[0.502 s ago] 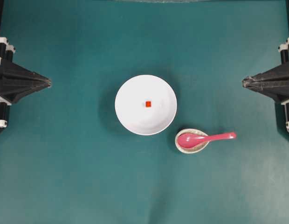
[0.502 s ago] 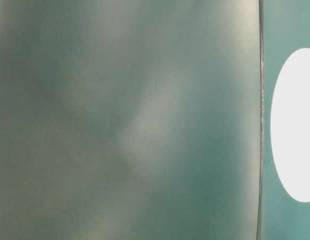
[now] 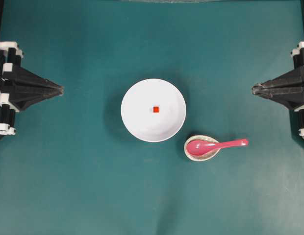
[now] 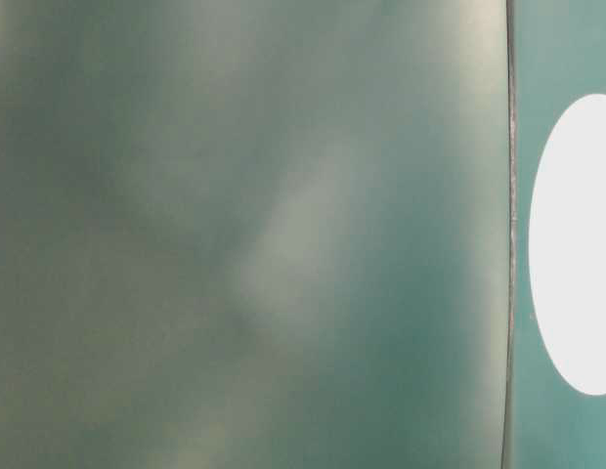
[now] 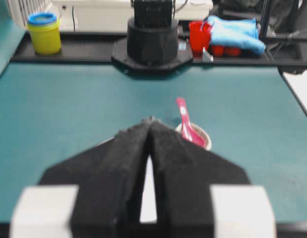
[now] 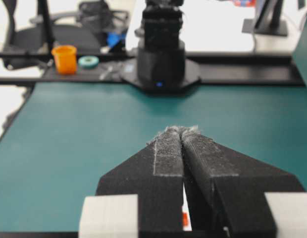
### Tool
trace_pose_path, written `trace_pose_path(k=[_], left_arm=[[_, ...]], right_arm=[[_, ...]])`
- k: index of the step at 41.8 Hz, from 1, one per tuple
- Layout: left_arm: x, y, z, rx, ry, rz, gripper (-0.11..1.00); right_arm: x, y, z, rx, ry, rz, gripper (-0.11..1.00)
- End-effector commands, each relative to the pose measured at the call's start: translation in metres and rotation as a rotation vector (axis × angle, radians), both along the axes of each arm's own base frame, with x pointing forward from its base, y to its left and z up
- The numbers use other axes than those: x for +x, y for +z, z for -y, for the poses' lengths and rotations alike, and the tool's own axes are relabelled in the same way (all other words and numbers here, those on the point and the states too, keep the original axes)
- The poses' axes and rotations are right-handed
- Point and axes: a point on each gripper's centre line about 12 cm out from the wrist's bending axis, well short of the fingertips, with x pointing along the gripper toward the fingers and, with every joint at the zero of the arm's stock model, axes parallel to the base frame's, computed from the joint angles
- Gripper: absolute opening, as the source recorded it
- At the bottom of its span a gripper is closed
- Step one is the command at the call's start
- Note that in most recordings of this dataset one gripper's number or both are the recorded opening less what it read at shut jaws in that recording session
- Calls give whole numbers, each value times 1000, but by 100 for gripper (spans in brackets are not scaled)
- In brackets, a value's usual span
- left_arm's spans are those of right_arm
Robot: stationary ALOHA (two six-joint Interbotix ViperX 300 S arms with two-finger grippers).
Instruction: Grip the spoon and scoop the red block from the bowl with right arm.
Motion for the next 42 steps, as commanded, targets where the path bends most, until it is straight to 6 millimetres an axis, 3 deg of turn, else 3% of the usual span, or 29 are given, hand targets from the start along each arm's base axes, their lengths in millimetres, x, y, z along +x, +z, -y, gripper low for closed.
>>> trace_pose_path(k=[1,17,20,24,29,42], left_arm=[[2,5,0,-5,-1,-15,0],[0,0,0,-6,0,-101,0],[0,0,0,-6,1,-103,0],[0,0,0,-6,2,-110,0],[0,-1,0,-6,1,-121,0],[0,-2,0,-7,3,-141,0]], right_arm=[[4,4,0,3,0,-3,0],[4,3,0,8,1,-9,1],[4,2,-1,9,4,-14,8],[4,-2,-3,9,13,-26,25],[5,-12,-5,12,25,-51,39],[-3,-60,-14,75,56,-87,39]])
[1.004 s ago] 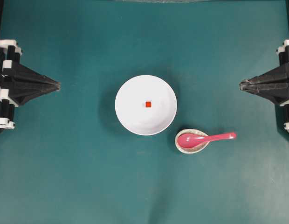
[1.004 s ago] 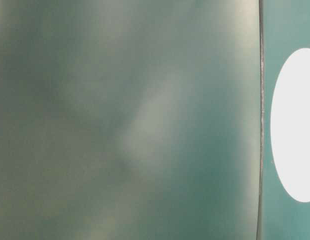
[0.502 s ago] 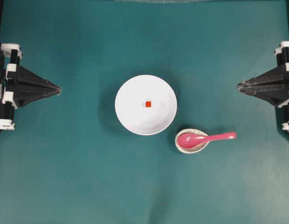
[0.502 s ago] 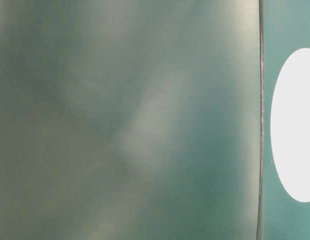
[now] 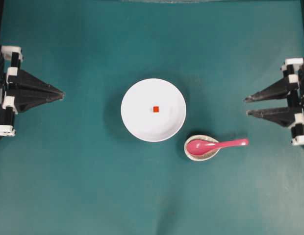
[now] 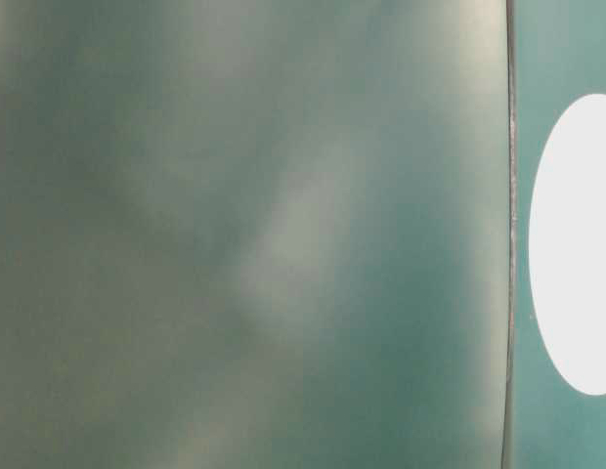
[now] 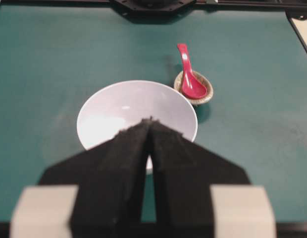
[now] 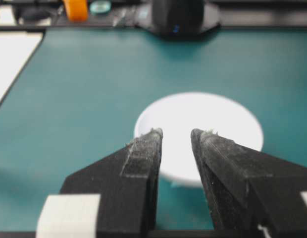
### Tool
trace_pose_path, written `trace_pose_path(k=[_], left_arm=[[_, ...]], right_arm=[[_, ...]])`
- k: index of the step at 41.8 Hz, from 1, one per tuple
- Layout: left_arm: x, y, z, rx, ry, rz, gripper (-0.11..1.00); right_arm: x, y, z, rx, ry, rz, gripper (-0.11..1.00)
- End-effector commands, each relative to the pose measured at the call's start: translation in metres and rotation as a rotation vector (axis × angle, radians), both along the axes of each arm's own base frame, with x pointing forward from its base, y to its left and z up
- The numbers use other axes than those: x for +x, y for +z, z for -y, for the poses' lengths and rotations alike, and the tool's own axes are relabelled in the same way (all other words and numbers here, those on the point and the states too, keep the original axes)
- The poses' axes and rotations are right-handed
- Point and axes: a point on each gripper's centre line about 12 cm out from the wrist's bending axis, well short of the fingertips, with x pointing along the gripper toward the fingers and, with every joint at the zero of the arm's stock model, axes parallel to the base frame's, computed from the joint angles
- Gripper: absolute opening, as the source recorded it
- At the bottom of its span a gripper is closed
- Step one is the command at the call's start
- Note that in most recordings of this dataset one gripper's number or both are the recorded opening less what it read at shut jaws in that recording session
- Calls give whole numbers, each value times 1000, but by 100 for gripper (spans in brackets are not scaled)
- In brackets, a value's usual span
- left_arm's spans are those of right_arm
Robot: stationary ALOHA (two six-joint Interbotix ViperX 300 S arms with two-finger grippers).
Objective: Grip the spoon and scoop the red block from the bowl with right arm.
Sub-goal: 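Move the right gripper left toward the pink spoon handle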
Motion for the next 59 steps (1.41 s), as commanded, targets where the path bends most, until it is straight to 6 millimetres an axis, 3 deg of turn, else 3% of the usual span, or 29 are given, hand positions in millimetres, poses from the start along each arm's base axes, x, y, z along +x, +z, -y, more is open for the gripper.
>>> trace_pose_path(k=[1,12,28,59], left_arm=[[3,11,0,3,-1,17,0],[4,7,0,3,0,-3,0],[3,7,-5,3,21,-9,0],[3,3,-5,3,22,-45,0]], right_arm=[[0,-6,-4,29,13,28,39],[-3,-47,-20,72,61,-49,39],[-6,-91,-19,61,20,-132,39],[-6,-128,-32,103,39,-268,40]])
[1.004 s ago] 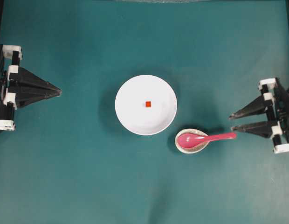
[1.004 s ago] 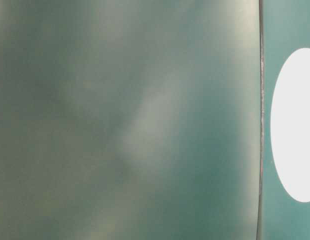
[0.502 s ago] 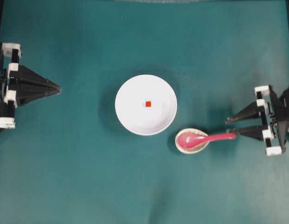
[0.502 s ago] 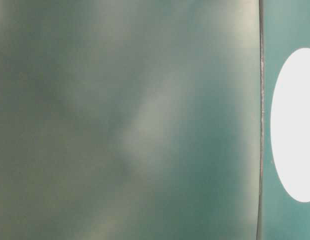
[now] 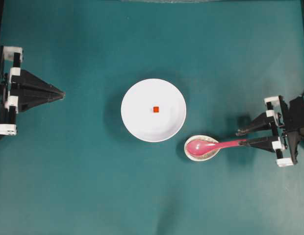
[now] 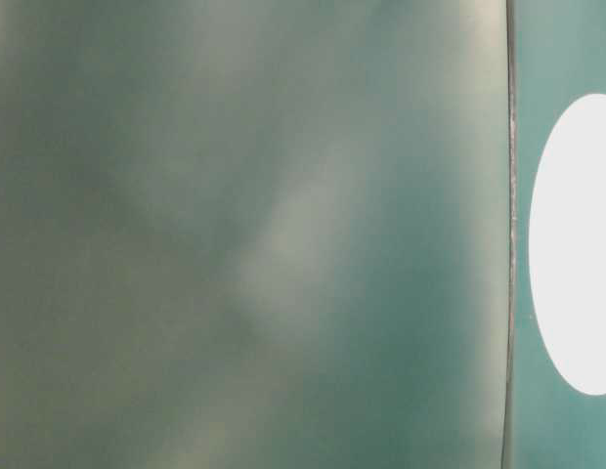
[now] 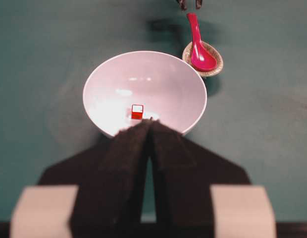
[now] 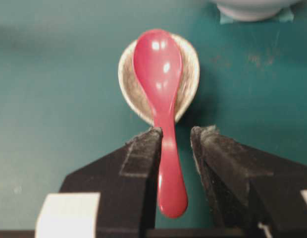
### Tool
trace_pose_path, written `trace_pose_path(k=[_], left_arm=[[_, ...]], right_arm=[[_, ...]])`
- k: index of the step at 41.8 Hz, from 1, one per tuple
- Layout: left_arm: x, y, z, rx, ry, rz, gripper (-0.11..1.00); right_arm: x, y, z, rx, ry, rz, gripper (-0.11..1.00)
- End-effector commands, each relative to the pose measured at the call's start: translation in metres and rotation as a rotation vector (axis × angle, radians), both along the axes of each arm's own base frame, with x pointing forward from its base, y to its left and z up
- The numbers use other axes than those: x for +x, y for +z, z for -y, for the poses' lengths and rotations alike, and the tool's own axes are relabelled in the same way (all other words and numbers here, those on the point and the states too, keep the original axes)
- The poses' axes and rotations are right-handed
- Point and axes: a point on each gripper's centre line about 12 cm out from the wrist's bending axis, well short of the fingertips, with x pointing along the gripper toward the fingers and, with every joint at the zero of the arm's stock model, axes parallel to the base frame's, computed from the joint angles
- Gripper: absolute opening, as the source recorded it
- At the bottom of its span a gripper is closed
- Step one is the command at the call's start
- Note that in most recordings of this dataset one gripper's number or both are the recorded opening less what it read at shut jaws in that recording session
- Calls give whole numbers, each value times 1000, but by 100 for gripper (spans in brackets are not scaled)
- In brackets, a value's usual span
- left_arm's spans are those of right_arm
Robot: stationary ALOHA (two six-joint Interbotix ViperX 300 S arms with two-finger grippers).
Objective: Grip the spoon and scoop the red block from the bowl with right arm.
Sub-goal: 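Move the right gripper left toward the pink spoon handle, then close the right gripper on the pink spoon handle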
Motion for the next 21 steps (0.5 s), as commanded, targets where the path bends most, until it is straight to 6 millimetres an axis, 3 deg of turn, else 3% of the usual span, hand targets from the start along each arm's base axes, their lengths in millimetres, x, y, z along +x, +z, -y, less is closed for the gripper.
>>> trace_pose_path(k=[1,21], left_arm=[[4,11,0,4,1,28,0],[4,11,0,4,1,26,0]], right_arm=[[5,0,-5,8,9,10,40],[10,-18,-9,-12,14,-45,40]])
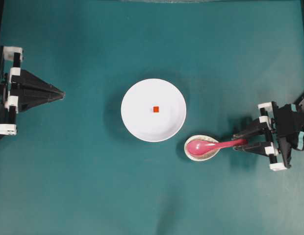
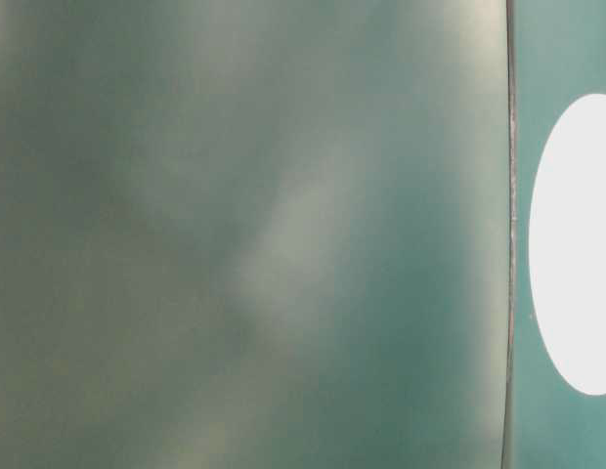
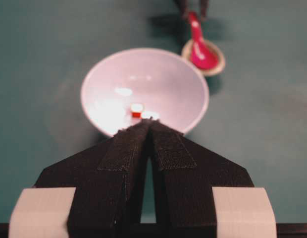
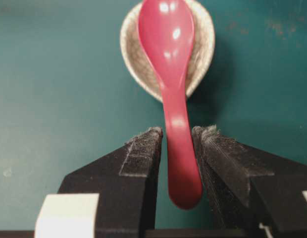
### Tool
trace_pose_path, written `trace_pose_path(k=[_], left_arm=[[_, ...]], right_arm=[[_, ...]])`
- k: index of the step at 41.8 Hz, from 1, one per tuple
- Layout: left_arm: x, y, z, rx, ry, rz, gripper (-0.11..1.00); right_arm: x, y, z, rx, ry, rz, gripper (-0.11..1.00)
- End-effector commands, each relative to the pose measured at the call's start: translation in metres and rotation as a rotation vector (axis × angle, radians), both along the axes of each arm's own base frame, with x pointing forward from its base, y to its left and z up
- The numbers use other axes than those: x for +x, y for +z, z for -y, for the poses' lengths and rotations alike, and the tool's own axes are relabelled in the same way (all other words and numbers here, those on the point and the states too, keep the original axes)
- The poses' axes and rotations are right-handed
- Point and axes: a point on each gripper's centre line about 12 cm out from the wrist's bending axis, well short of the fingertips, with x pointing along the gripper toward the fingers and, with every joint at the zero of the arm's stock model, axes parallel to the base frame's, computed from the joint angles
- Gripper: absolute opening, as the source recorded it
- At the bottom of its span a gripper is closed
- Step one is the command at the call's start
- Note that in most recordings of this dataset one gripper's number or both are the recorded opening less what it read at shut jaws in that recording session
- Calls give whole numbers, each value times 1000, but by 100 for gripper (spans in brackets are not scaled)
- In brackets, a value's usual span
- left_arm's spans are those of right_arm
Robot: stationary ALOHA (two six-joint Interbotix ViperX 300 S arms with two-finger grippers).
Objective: Grip the spoon and scoop the red block from the bowl with right arm.
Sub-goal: 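Close the right gripper on the pink spoon handle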
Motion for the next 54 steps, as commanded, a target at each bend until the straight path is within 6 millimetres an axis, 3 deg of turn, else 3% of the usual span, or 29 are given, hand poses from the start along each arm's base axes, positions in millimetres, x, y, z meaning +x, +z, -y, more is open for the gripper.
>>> trace_pose_path(k=[1,54], left_arm=[[4,11,-1,4,2,29,0],[3,7,-1,6,2,3,0]], right_arm=[[2,1,-1,2,2,12,40],[3,-2,-1,-68,32,39,39]])
